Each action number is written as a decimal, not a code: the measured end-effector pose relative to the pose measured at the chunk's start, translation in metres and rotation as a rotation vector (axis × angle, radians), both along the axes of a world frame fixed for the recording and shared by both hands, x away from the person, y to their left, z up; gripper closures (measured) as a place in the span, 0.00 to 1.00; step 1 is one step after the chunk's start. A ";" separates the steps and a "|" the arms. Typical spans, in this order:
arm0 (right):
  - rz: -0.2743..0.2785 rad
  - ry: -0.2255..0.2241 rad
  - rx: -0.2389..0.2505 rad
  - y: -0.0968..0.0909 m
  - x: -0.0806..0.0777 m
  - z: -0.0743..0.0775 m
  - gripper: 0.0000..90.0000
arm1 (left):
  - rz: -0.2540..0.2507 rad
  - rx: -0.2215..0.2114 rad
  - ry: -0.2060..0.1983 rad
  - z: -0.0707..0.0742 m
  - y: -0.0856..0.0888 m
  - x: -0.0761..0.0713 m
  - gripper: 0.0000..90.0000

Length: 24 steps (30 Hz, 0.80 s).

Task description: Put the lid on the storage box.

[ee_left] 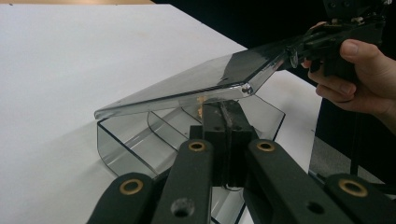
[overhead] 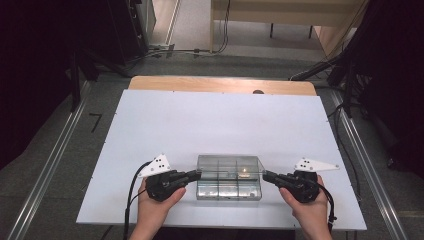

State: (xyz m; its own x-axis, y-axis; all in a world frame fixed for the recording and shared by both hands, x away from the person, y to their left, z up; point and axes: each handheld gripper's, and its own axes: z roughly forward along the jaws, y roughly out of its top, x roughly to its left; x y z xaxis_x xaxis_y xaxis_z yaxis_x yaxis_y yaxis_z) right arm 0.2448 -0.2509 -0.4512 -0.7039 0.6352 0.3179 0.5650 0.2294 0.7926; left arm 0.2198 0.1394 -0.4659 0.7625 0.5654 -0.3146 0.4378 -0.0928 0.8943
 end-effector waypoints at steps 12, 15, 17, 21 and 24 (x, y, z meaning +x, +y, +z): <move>0.015 -0.017 -0.010 0.002 -0.004 0.000 0.98 | 0.000 0.010 0.014 -0.006 0.005 -0.005 0.99; 0.019 -0.026 -0.026 0.003 -0.005 -0.001 0.98 | -0.001 0.017 0.017 -0.007 0.006 -0.007 0.99; 0.019 -0.027 -0.033 0.003 -0.006 -0.002 0.98 | -0.005 0.020 0.019 -0.008 0.007 -0.008 0.99; 0.025 -0.027 -0.041 0.003 -0.008 -0.004 0.98 | -0.005 0.027 0.021 -0.010 0.008 -0.010 0.99; 0.032 -0.025 -0.041 0.002 -0.008 -0.005 0.98 | -0.005 0.033 0.025 -0.011 0.010 -0.011 0.99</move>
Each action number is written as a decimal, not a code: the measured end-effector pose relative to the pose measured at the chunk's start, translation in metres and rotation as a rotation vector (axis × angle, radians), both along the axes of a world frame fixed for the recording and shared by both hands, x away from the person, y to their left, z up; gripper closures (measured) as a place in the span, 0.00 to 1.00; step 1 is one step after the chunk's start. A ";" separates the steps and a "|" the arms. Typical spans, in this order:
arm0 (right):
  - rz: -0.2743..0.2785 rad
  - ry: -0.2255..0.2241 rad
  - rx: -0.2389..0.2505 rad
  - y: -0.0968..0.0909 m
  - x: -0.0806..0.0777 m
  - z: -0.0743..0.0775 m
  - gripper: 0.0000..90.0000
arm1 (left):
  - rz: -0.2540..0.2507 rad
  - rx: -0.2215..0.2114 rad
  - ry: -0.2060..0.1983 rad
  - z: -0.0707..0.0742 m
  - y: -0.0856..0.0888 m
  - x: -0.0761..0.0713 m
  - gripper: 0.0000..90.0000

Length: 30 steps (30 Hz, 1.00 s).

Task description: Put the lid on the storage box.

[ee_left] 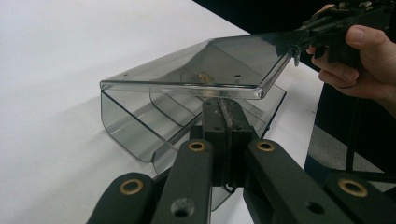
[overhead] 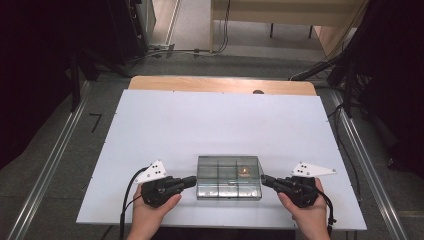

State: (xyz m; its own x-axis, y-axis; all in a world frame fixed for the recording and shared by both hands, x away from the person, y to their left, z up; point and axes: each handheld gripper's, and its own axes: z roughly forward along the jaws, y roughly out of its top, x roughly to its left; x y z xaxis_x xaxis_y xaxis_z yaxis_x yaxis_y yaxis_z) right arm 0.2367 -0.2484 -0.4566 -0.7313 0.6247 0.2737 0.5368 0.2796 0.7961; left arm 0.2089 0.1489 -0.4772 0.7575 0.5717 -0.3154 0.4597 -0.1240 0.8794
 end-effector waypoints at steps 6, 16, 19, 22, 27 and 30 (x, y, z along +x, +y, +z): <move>0.002 0.005 -0.010 -0.003 -0.001 -0.004 0.98 | 0.001 0.010 0.017 -0.006 0.002 -0.001 0.99; 0.028 0.042 -0.028 -0.004 0.004 -0.013 0.98 | -0.014 0.011 0.039 -0.011 0.004 0.002 0.99; 0.036 0.046 -0.038 -0.003 0.005 -0.016 0.98 | -0.027 0.011 0.052 -0.012 0.005 0.003 0.99; 0.041 0.049 -0.047 -0.003 0.006 -0.018 0.98 | -0.038 0.028 0.053 -0.014 0.003 0.004 0.99; 0.042 0.054 -0.065 -0.003 0.007 -0.021 0.98 | -0.045 0.044 0.056 -0.016 0.003 0.004 0.99; 0.045 0.057 -0.074 -0.002 0.007 -0.022 0.98 | -0.045 0.051 0.058 -0.016 0.002 0.005 0.99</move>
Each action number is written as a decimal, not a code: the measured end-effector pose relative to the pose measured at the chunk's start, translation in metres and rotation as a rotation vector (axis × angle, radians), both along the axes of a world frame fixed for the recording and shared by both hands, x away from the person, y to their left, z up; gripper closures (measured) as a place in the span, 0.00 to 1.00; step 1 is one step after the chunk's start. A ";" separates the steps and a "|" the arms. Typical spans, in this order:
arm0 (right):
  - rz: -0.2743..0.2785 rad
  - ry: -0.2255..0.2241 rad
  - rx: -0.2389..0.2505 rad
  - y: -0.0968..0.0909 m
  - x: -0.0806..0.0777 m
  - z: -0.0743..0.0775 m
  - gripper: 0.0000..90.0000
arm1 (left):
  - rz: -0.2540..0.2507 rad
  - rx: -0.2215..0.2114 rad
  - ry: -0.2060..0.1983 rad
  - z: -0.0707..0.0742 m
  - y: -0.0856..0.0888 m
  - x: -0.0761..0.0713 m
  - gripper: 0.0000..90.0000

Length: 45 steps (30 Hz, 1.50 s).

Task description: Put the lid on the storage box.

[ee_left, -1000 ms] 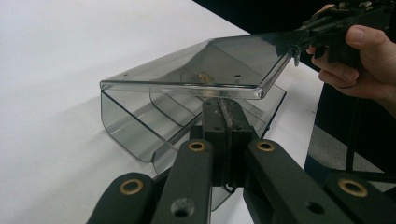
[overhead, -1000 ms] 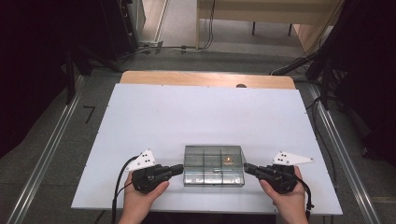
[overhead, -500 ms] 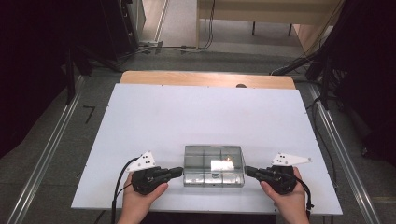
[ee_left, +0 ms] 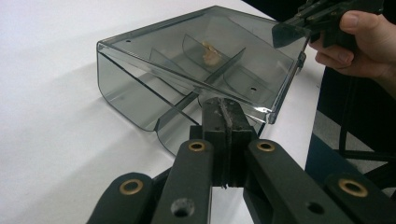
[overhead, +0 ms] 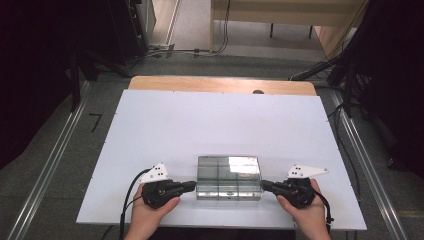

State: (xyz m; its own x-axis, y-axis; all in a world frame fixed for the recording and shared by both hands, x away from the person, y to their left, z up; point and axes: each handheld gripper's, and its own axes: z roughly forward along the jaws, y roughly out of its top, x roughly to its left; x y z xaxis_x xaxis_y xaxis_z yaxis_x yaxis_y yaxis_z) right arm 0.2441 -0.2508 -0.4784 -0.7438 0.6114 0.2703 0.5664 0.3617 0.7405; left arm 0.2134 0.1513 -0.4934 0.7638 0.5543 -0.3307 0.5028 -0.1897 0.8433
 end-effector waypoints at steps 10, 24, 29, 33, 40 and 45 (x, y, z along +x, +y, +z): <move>0.005 -0.003 -0.049 0.002 0.001 -0.003 0.98 | -0.004 0.029 0.014 -0.004 -0.001 0.002 0.99; 0.007 0.012 -0.063 0.000 0.004 -0.008 0.98 | -0.016 0.039 0.030 -0.008 -0.002 0.004 0.99; 0.005 0.007 -0.060 -0.001 0.004 -0.007 0.97 | -0.017 0.036 0.028 -0.007 -0.002 0.004 0.99; 0.000 -0.003 -0.054 -0.002 0.003 -0.005 0.96 | -0.012 0.028 0.019 -0.006 0.001 0.004 0.99; -0.020 -0.034 -0.036 -0.003 0.001 -0.001 0.82 | 0.023 0.000 -0.025 0.000 0.007 0.003 0.79; -0.020 -0.067 0.008 -0.007 0.000 0.004 0.69 | 0.039 0.001 -0.070 0.006 0.010 0.000 0.59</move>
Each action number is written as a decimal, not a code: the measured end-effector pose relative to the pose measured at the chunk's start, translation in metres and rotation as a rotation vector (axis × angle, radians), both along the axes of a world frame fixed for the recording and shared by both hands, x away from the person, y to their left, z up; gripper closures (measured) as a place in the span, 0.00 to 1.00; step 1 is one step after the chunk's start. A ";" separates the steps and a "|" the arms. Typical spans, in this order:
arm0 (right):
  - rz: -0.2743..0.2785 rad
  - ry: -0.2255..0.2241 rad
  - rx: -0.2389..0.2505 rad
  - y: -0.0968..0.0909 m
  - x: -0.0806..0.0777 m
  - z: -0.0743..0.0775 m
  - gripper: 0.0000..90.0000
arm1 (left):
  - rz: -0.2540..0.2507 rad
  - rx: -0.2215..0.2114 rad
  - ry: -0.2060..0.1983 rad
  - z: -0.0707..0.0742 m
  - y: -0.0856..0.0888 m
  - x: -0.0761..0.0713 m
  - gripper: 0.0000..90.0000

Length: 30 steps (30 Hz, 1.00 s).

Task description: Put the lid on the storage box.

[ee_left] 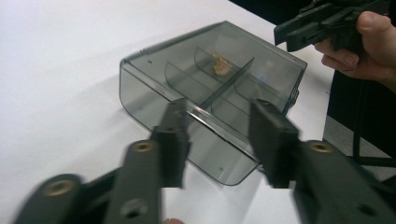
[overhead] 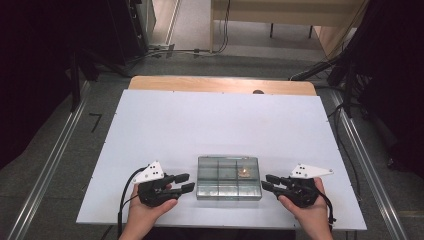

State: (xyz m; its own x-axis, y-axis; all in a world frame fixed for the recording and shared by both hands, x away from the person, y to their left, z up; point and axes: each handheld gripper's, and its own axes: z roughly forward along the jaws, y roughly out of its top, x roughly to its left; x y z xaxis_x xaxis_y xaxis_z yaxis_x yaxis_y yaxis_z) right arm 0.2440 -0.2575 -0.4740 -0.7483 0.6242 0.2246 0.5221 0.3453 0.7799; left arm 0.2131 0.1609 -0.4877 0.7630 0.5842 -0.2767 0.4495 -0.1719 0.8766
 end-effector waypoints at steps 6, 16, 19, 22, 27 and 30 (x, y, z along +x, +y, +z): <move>-0.016 -0.049 0.036 -0.006 -0.002 0.006 0.52 | 0.021 -0.014 -0.032 0.003 0.005 -0.002 0.39; -0.044 -0.085 0.076 -0.019 0.000 0.011 0.27 | 0.071 -0.039 -0.049 0.003 0.023 -0.001 0.28; -0.049 -0.085 0.093 -0.025 0.002 0.011 0.25 | 0.089 -0.045 -0.053 0.001 0.029 0.000 0.25; -0.060 -0.086 0.110 -0.032 0.003 0.010 0.23 | 0.102 -0.043 -0.053 0.000 0.034 0.001 0.24; -0.079 -0.089 0.121 -0.042 0.005 0.009 0.21 | 0.111 -0.036 -0.048 -0.003 0.041 0.002 0.22; -0.090 -0.089 0.126 -0.048 0.007 0.008 0.21 | 0.116 -0.036 -0.047 -0.005 0.045 0.003 0.18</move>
